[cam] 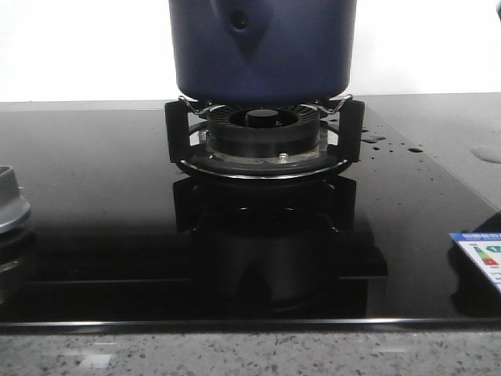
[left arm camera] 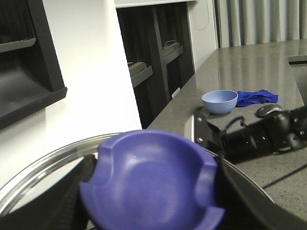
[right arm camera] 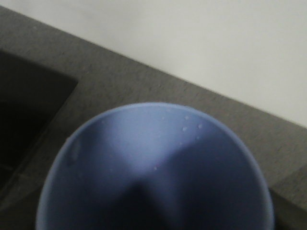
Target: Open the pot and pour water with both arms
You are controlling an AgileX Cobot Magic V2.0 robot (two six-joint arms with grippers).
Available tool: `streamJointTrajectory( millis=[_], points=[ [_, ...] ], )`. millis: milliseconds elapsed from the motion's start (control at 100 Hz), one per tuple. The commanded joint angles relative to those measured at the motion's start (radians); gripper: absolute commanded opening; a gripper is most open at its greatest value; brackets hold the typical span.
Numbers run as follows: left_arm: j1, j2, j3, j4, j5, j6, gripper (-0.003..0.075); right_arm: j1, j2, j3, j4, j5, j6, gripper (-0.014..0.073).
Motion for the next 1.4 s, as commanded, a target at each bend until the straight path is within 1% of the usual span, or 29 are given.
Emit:
streamJointTrajectory(
  millis=[0,80,180,310,360,430,550,600,640,680,810,1030,1130,1330,1360,1390],
  points=[
    [0.002,-0.022,-0.033,-0.085,-0.020,-0.010,0.0315,-0.060,-0.031,0.046,-0.008,-0.194,0.027,0.0113],
    [0.002,-0.022,-0.033,-0.085,-0.020,-0.010,0.0315,-0.110,-0.031,0.112,0.004,-0.319,0.027,0.0113],
    [0.002,-0.022,-0.033,-0.085,-0.020,-0.010,0.0315,-0.156,-0.029,0.149,0.023,-0.437,0.027,0.0113],
    [0.002,-0.022,-0.033,-0.085,-0.020,-0.010,0.0315,-0.175,-0.029,0.156,0.023,-0.441,0.027,0.0122],
    [0.002,-0.022,-0.033,-0.085,-0.020,-0.010,0.0315,-0.175,-0.029,0.156,0.023,-0.439,0.027,0.0150],
    [0.002,-0.022,-0.033,-0.085,-0.018,-0.010,0.0315,-0.175,-0.029,0.156,0.026,-0.443,0.032,0.0249],
    [0.002,-0.022,-0.033,-0.085,-0.012,-0.010,0.0315,-0.175,-0.035,0.156,0.029,-0.451,0.081,0.0539],
    [0.002,-0.022,-0.033,-0.085,-0.013,-0.010,0.0315,-0.175,-0.035,0.156,0.029,-0.453,0.097,0.0617],
    [0.002,-0.022,-0.031,-0.085,-0.013,-0.010,0.0315,-0.175,-0.039,0.156,0.029,-0.453,0.113,0.0655],
    [0.002,-0.022,-0.028,-0.085,-0.013,-0.010,0.0315,-0.175,-0.044,0.156,0.029,-0.451,0.117,0.0665],
    [0.002,-0.022,-0.007,-0.085,-0.013,-0.010,0.0315,-0.175,-0.087,0.156,0.029,-0.451,0.117,0.0656],
    [0.002,-0.010,0.039,-0.094,-0.019,-0.010,0.0315,-0.175,-0.219,0.156,0.029,-0.453,0.120,0.0656],
    [-0.018,0.026,0.039,-0.103,-0.017,-0.010,0.0315,-0.175,-0.278,0.156,0.029,-0.461,0.166,0.0656],
    [-0.100,0.127,0.039,-0.126,-0.070,0.028,0.0315,-0.169,-0.417,0.156,0.029,-0.462,0.258,0.0654],
    [-0.106,0.143,0.037,-0.131,-0.078,0.028,0.0315,-0.169,-0.444,0.156,0.029,-0.454,0.275,0.0645],
    [-0.110,0.164,0.034,-0.135,-0.084,0.028,0.0315,-0.169,-0.465,0.156,0.029,-0.442,0.294,0.0618]
  ],
)
